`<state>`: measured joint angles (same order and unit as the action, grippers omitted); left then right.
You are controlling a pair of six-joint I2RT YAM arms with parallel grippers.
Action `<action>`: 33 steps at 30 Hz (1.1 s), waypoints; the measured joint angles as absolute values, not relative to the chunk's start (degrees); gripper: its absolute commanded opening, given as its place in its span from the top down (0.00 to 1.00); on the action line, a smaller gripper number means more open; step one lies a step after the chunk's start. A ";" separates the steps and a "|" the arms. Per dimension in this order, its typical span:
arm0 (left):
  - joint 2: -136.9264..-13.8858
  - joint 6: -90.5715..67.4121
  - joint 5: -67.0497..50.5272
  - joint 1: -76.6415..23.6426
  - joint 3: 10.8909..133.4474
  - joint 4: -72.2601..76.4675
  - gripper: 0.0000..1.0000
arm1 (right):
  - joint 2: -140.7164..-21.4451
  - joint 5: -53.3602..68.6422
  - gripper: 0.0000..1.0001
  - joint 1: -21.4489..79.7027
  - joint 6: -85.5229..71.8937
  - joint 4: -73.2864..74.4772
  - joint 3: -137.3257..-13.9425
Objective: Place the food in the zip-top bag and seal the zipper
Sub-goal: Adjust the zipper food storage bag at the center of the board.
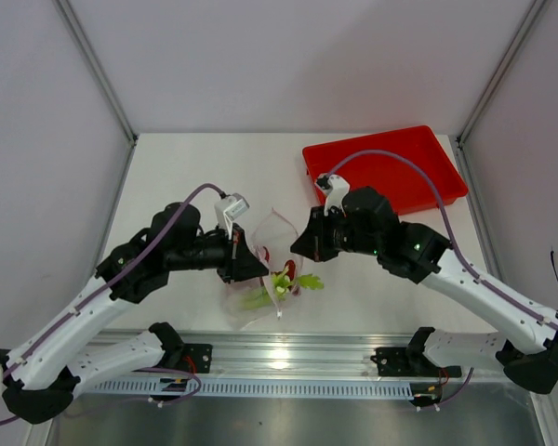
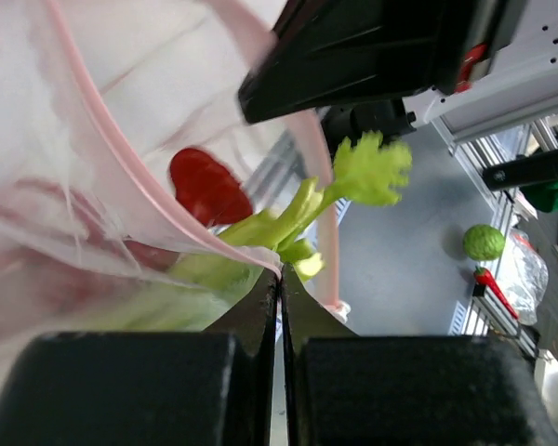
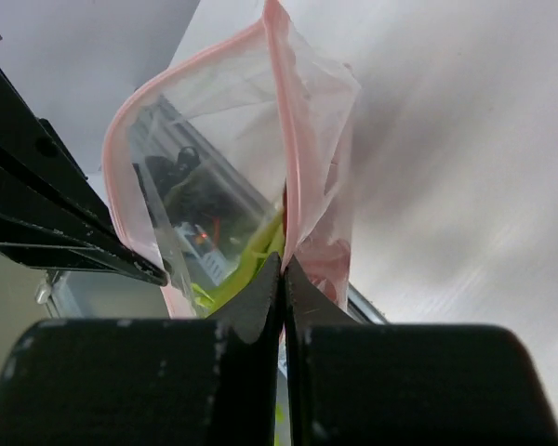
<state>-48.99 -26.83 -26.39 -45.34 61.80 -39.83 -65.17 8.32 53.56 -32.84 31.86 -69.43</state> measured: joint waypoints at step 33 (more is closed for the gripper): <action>-50.89 -24.62 -21.71 -44.86 65.95 -46.02 0.99 | -75.79 17.02 0.62 47.11 -29.10 42.44 -70.43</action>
